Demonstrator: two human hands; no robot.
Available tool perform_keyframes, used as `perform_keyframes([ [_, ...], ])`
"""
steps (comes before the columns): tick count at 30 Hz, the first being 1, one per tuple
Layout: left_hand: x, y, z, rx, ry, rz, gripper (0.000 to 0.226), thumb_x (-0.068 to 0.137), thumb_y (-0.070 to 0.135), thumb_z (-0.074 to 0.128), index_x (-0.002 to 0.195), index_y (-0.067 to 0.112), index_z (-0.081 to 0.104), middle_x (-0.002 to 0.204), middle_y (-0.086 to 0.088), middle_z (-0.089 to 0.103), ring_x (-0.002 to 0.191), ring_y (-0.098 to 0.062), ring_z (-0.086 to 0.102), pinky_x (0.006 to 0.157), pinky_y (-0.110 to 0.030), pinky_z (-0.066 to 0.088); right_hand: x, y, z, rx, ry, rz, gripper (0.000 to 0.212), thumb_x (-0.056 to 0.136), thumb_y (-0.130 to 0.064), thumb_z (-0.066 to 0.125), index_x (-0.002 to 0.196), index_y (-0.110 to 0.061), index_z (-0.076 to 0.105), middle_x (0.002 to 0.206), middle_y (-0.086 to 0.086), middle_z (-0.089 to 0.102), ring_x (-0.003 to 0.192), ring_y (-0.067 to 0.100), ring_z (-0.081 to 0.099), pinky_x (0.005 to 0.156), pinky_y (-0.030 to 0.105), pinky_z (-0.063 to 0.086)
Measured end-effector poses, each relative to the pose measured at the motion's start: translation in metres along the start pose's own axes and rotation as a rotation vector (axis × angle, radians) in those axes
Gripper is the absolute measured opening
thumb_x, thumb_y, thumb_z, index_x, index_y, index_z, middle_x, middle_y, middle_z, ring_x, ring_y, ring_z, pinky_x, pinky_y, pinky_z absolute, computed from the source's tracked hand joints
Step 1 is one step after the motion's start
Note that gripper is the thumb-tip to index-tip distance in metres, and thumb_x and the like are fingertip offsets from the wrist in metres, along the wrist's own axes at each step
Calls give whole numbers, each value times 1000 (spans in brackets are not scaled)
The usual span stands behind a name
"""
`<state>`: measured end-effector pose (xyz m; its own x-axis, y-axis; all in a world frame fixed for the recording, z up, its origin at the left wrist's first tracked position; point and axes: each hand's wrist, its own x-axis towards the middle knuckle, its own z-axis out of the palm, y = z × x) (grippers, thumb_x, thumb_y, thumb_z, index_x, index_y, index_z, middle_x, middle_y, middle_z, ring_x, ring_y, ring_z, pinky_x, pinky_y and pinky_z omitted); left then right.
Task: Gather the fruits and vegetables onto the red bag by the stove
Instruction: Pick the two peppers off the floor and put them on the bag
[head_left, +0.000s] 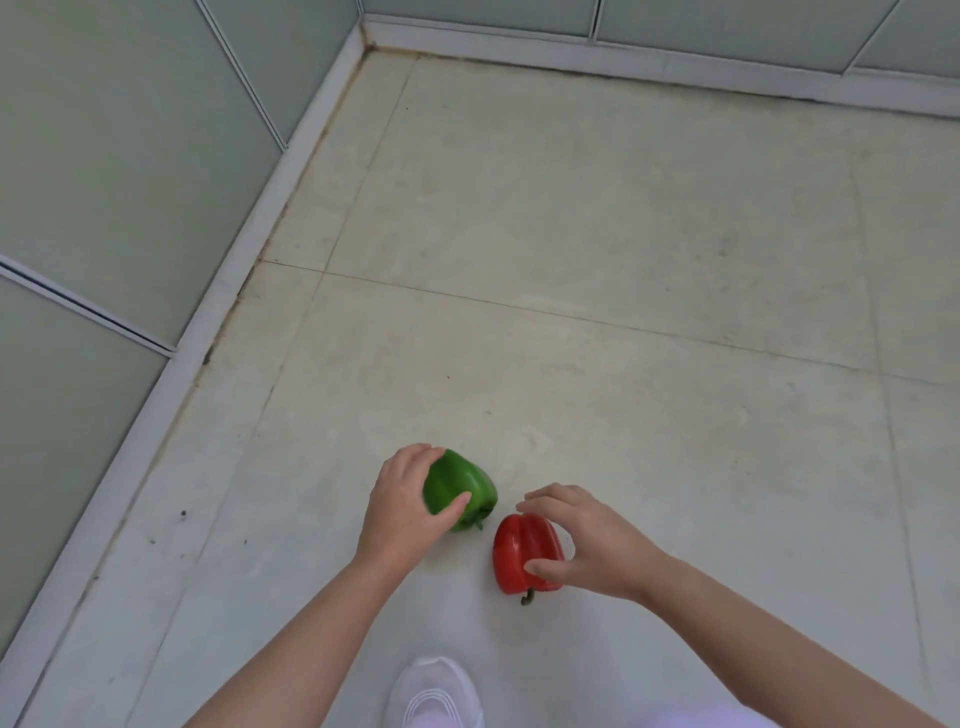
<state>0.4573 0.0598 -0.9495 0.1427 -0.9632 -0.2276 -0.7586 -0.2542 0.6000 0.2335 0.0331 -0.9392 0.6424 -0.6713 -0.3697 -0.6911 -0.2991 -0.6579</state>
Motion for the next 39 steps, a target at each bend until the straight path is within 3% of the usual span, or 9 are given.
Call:
perform_keyframes([
  [4, -3, -6, 12, -30, -43, -55, 67, 74, 39, 72, 131, 18, 45, 134, 0, 41, 124, -14, 35, 103, -25, 30, -2, 11, 9, 68, -36, 69, 64, 73, -43, 68, 130, -27, 42, 128, -8, 44, 118, 11, 38, 97, 19, 31],
  [14, -6, -9, 22, -73, -102, -64, 83, 69, 44, 75, 137, 19, 34, 138, 3, 32, 127, -11, 30, 99, -17, 25, 2, 13, 21, 168, -93, 95, 71, 69, -47, 68, 131, -33, 37, 123, -13, 42, 112, 6, 39, 94, 23, 39],
  [18, -8, -10, 26, -125, -105, -107, 87, 66, 40, 78, 137, 19, 32, 136, 1, 33, 124, -11, 32, 98, -17, 26, 2, 10, 26, 260, -111, 147, 74, 70, -42, 71, 133, -31, 34, 121, -10, 40, 108, 5, 43, 86, 11, 38],
  [25, -9, -7, 30, -194, -92, -196, 88, 66, 36, 79, 138, 22, 31, 135, 2, 33, 123, -11, 34, 99, -21, 30, 4, 5, 34, 378, -69, 258, 74, 70, -34, 74, 133, -29, 33, 121, -6, 38, 107, 8, 44, 74, 4, 39],
  [36, -17, -4, 27, -308, 37, -309, 86, 62, 30, 83, 134, 21, 37, 131, 0, 39, 112, -8, 41, 96, -25, 38, 3, 2, 38, 567, -5, 406, 68, 70, -22, 74, 126, -30, 37, 120, -2, 37, 103, 12, 45, 59, 8, 44],
  [39, -21, -4, 24, -347, 70, -351, 84, 63, 26, 83, 134, 20, 38, 132, -1, 38, 113, -10, 41, 98, -28, 39, 1, 5, 38, 612, 45, 432, 67, 70, -23, 75, 125, -30, 39, 122, -2, 39, 104, 13, 47, 62, 10, 43],
])
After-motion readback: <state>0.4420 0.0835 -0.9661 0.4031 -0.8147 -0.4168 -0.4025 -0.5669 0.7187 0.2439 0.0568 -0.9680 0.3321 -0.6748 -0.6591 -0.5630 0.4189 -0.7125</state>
